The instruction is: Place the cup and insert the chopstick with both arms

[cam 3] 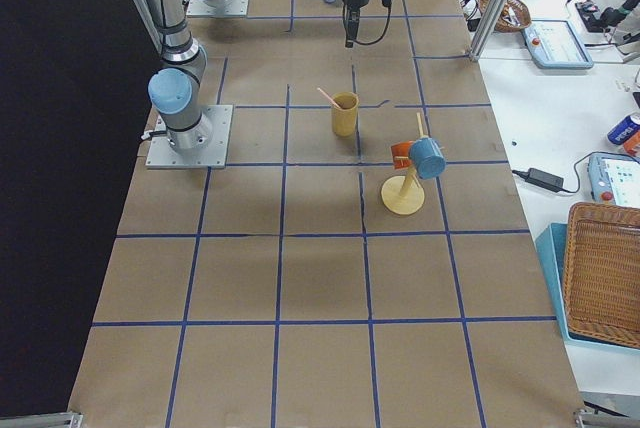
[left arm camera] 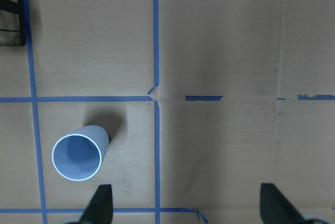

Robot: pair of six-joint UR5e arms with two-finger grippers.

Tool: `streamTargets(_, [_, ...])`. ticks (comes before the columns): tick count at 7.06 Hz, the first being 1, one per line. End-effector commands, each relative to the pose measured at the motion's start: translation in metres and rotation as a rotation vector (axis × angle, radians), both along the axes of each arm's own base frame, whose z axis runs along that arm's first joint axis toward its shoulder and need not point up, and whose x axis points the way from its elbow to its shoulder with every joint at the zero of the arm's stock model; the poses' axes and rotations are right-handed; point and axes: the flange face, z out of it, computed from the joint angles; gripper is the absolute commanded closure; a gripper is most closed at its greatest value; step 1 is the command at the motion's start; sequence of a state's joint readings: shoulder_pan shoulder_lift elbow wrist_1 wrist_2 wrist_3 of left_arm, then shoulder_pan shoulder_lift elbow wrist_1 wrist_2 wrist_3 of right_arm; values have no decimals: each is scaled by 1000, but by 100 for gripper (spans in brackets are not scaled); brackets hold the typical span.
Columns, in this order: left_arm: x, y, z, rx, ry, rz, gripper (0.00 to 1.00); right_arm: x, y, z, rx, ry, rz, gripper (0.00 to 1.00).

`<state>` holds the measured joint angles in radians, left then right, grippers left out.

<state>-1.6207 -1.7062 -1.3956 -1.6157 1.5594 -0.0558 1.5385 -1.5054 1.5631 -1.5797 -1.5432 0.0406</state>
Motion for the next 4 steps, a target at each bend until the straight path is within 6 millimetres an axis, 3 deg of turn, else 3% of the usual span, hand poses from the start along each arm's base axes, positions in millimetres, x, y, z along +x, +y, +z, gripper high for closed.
streamTargets(1, [1, 1, 0, -1, -1, 2, 0, -1, -2, -3, 5, 0, -1, 0])
streamTargets(4, [2, 2, 3, -2, 2, 6, 0, -1, -4, -6, 8, 0, -1, 0])
